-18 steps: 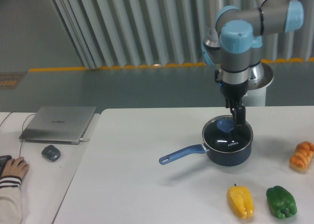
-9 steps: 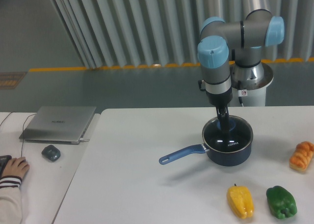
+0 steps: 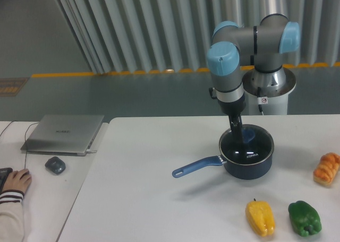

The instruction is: Open the lid

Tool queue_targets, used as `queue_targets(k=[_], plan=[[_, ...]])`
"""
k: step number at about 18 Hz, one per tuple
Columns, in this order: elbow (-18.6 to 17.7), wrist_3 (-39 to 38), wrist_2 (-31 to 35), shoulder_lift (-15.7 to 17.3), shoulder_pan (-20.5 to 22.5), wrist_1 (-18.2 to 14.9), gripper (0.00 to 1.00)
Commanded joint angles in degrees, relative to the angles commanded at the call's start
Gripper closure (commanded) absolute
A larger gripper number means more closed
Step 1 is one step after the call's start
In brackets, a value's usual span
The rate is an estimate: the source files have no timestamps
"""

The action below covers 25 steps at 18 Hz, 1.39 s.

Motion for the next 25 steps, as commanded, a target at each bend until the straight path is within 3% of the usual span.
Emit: queue_targets(k=[25], plan=[[-0.44, 2.11, 4.14, -2.02, 0.17, 0.18, 0.02]])
